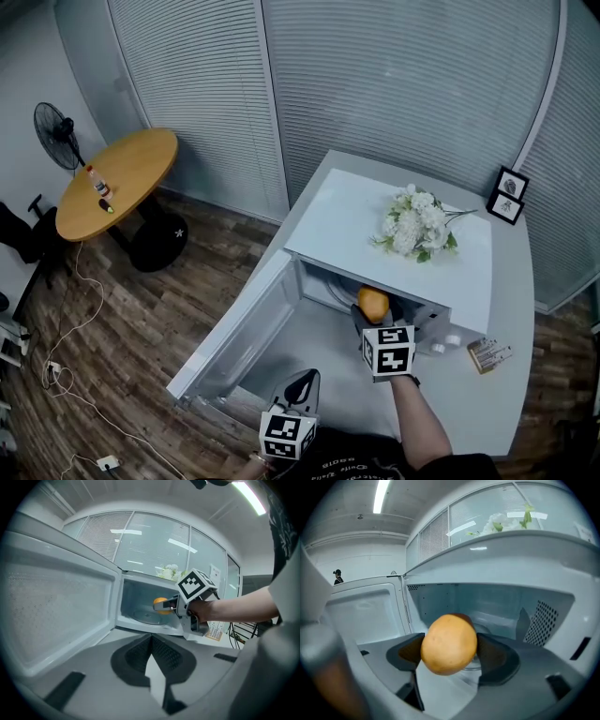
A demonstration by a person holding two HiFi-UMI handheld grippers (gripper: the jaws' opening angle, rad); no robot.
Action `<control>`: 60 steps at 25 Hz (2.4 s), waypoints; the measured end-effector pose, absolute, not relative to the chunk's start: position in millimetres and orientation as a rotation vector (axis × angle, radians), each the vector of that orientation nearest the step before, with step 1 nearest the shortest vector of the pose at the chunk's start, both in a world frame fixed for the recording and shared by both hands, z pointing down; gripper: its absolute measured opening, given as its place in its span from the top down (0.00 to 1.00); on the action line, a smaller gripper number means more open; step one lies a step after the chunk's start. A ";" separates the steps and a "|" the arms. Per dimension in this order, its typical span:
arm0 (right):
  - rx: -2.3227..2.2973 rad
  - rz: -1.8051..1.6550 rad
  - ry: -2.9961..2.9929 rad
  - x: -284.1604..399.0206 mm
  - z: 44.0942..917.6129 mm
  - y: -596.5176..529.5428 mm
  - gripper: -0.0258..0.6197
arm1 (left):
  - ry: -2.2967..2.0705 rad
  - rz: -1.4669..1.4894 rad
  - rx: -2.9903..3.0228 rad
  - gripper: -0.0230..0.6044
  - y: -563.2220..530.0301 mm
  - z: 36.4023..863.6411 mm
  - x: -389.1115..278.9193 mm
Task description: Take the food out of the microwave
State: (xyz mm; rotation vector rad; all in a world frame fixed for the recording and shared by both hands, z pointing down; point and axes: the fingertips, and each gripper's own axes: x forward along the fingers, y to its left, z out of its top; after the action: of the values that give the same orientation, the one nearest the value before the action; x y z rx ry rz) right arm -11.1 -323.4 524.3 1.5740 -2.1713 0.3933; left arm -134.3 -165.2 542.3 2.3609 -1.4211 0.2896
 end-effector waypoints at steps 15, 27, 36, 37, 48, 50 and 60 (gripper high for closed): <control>1.588 0.381 -2.181 5.1 519.1 -276.1 0.42 | -1.373 0.271 2.419 0.95 -148.4 537.1 -112.4; 1.608 0.354 -2.178 20.4 514.6 -240.4 0.42 | -1.377 0.265 2.433 0.95 -145.2 533.3 -106.8; 1.626 0.347 -2.170 29.3 514.4 -213.1 0.42 | -1.389 0.255 2.435 0.95 -144.3 532.6 -107.6; 1.626 0.347 -2.167 29.9 515.7 -209.9 0.42 | -1.391 0.253 2.437 0.95 -144.6 532.3 -107.7; 1.658 0.366 -2.128 39.5 530.5 -171.3 0.42 | -1.402 0.237 2.440 0.95 -142.5 530.8 -109.7; 1.674 0.372 -2.123 41.4 533.4 -164.9 0.42 | -1.401 0.242 2.446 0.95 -142.0 531.2 -108.4; 1.713 0.395 -2.112 51.5 541.1 -139.7 0.42 | -1.393 0.254 2.457 0.95 -140.0 534.0 -104.2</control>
State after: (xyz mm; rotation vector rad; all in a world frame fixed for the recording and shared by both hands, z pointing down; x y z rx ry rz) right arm 51.5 -139.7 541.1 1.7129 -2.1125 0.3947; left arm -104.2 -140.0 534.0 2.4570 -1.3928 0.2540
